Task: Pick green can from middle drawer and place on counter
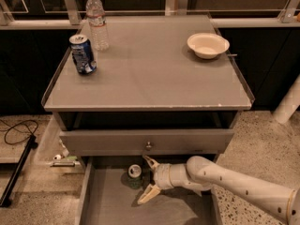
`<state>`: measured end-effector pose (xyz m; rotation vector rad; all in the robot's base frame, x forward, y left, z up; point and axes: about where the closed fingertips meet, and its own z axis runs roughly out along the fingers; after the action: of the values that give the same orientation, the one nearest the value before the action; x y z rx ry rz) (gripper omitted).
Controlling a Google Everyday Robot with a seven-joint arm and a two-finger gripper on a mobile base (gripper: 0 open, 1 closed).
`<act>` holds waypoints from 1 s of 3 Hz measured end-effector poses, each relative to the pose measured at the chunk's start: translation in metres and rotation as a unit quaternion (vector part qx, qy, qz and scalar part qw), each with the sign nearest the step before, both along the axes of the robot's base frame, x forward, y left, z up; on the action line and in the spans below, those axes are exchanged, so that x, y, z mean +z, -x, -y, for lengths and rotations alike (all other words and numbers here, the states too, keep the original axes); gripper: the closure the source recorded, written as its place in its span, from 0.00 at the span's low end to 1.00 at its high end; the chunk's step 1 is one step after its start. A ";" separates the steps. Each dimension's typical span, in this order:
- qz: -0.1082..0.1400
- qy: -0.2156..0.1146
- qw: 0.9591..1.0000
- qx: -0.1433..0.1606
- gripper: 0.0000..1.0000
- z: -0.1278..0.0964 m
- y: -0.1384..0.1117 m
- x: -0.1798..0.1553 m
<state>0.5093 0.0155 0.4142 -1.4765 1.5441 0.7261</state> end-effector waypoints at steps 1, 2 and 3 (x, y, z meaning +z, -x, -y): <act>0.008 -0.012 1.000 0.014 0.00 -0.019 -0.004 0.006; 0.006 -0.023 1.000 0.021 0.00 -0.030 -0.002 0.006; 0.006 -0.023 1.000 0.021 0.17 -0.030 -0.002 0.006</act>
Offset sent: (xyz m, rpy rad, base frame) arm 0.0021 0.0375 0.0070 0.0680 -0.0073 0.0494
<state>0.5115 0.0450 0.4204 -1.4799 1.4832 0.7711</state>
